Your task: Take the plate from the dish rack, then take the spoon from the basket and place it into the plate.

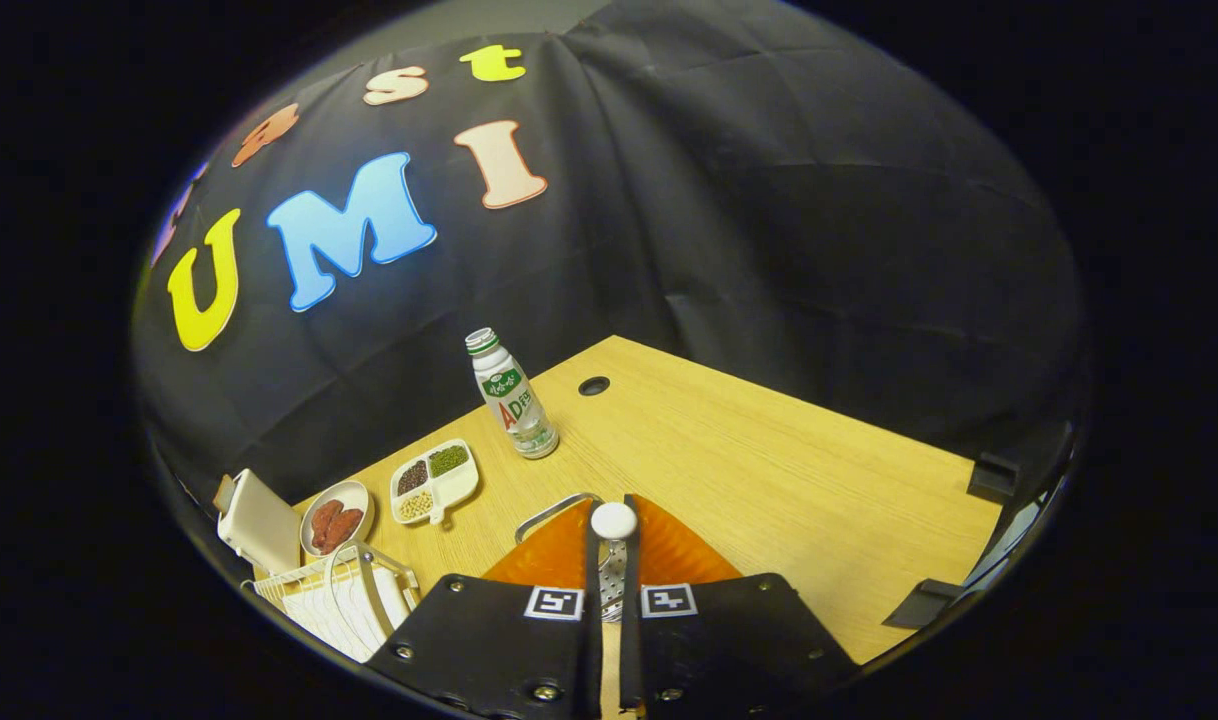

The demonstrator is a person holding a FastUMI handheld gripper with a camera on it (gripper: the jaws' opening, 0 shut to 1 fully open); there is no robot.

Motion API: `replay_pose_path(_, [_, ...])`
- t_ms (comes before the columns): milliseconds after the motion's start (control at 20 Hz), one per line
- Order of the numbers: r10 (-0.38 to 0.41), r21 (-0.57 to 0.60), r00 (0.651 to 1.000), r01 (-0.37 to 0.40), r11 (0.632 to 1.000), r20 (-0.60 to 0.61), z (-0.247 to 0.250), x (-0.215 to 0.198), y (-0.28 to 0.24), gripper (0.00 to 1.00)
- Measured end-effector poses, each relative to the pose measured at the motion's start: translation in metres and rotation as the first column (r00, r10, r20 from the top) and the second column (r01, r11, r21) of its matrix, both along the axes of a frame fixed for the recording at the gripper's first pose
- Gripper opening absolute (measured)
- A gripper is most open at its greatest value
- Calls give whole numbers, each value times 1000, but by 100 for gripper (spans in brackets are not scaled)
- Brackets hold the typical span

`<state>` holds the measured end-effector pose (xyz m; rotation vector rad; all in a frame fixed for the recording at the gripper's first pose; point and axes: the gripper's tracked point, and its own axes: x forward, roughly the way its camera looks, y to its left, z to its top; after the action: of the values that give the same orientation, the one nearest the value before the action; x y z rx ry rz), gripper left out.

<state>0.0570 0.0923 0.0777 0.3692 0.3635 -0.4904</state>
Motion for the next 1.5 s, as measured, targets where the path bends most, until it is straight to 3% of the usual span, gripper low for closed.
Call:
replay_pose_path(350, [74, -260, 997, -73, 963, -4, 78, -27, 24, 7])
replay_pose_path(700, [262, -373, 965, -243, 895, 1, 125, -51, 121, 7])
replay_pose_path(1100, [506, -338, 861, -488, 804, -40, 103, -90, 255, 7])
replay_pose_path(1500, [639, -260, 753, -655, 710, -153, 38, -128, 337, 7])
